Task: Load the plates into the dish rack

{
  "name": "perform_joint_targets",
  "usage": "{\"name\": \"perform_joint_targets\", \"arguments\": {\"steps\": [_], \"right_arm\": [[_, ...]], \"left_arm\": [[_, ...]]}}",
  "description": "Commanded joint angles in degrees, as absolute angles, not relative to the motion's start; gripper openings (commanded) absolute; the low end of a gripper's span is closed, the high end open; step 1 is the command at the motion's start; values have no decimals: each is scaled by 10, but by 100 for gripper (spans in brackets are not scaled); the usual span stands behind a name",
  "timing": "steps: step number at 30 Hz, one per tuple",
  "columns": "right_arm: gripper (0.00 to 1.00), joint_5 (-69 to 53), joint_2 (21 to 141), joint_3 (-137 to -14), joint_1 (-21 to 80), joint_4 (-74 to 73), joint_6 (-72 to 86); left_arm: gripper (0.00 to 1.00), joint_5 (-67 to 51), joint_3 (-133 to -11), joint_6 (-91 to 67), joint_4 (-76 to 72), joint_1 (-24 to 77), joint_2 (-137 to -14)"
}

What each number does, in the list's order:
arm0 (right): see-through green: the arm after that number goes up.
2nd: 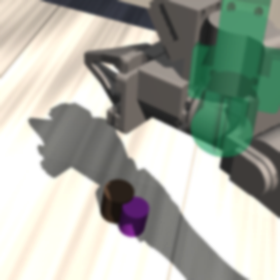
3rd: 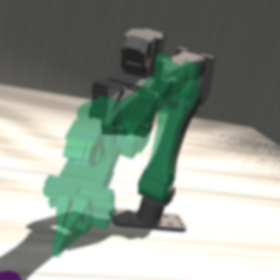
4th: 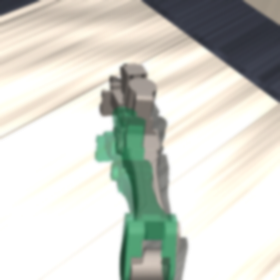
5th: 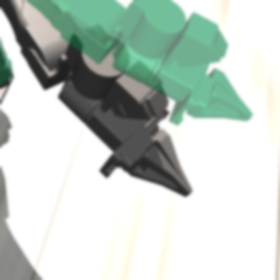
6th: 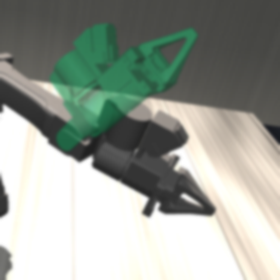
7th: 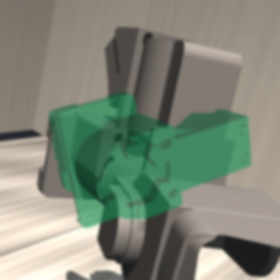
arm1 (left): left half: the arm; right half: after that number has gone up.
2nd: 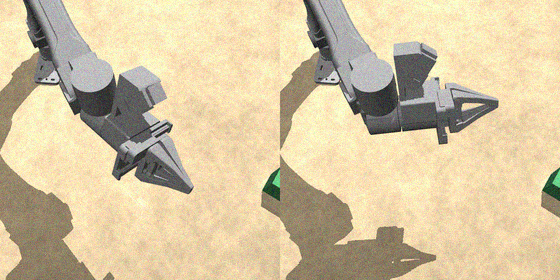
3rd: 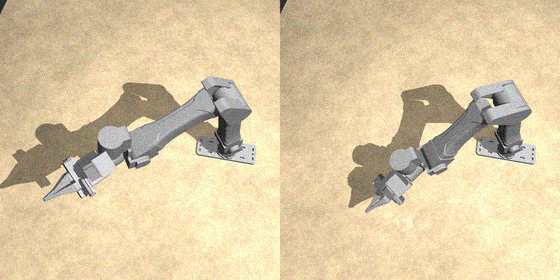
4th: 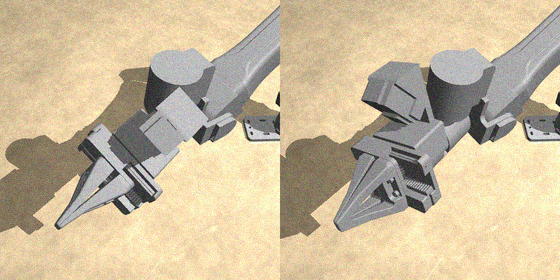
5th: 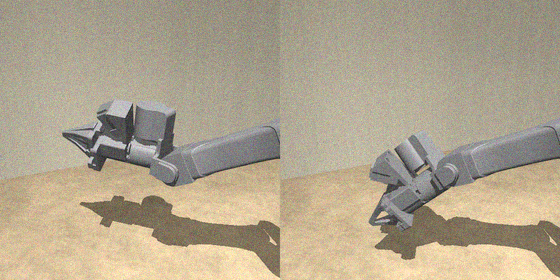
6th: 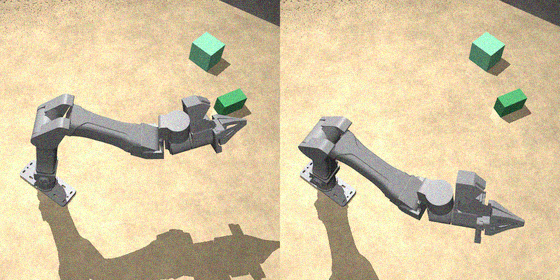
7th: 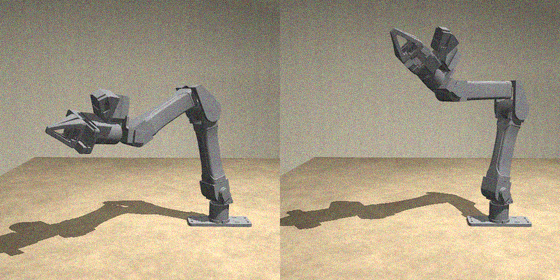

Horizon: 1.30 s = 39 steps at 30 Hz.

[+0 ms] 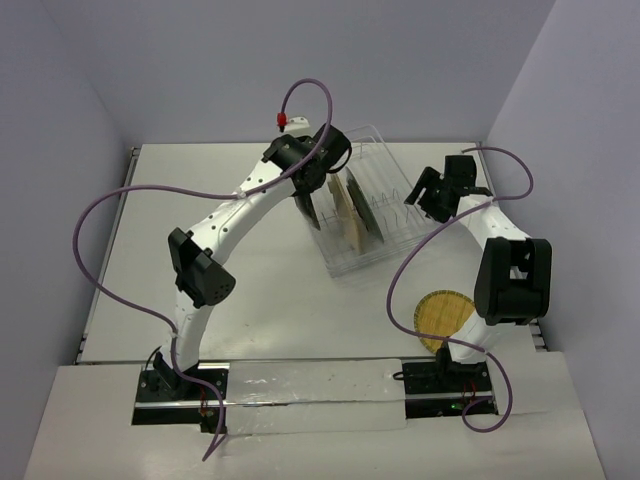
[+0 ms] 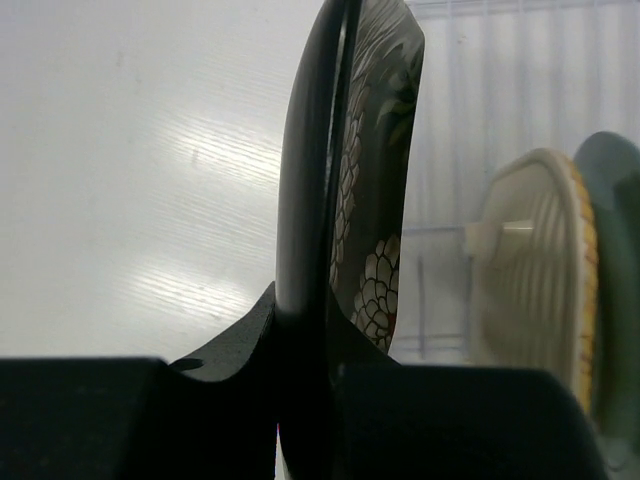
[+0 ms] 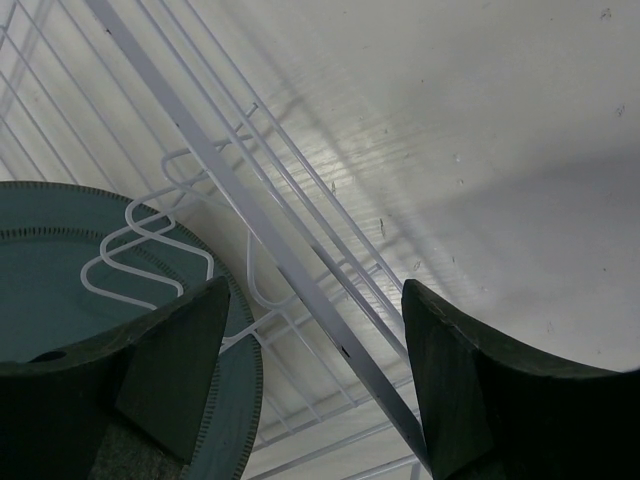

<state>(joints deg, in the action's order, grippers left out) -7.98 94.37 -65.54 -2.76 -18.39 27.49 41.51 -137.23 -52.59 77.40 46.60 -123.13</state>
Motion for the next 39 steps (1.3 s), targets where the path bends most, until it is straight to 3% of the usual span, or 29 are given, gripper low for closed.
{"name": "perform_joint_targets", "arguments": {"steps": [1,10,17,27,32,39], "right_arm": [[77,-84,914,-650,-20,-158,280],[77,-79,913,-650,-20,-156,275],[77,-78,914,-650,-16,-155,276],[77,-67,910,-650,-11,-155,273],[77,-60,905,-650,-11,-156,272],[77,-65,909,-650,-9,-156,274]], "left_arm": [[0,447,-1399,-430,756,469,-1188],[0,379,-1409,-402,706,468,-1224],[0,361,-1433,-494,718,453,-1245],[0,390,-1363,-568,668,445,-1133],[0,383,-1433,-566,717,452,-1183],[0,370,-1409,-574,729,457,-1199]]}}
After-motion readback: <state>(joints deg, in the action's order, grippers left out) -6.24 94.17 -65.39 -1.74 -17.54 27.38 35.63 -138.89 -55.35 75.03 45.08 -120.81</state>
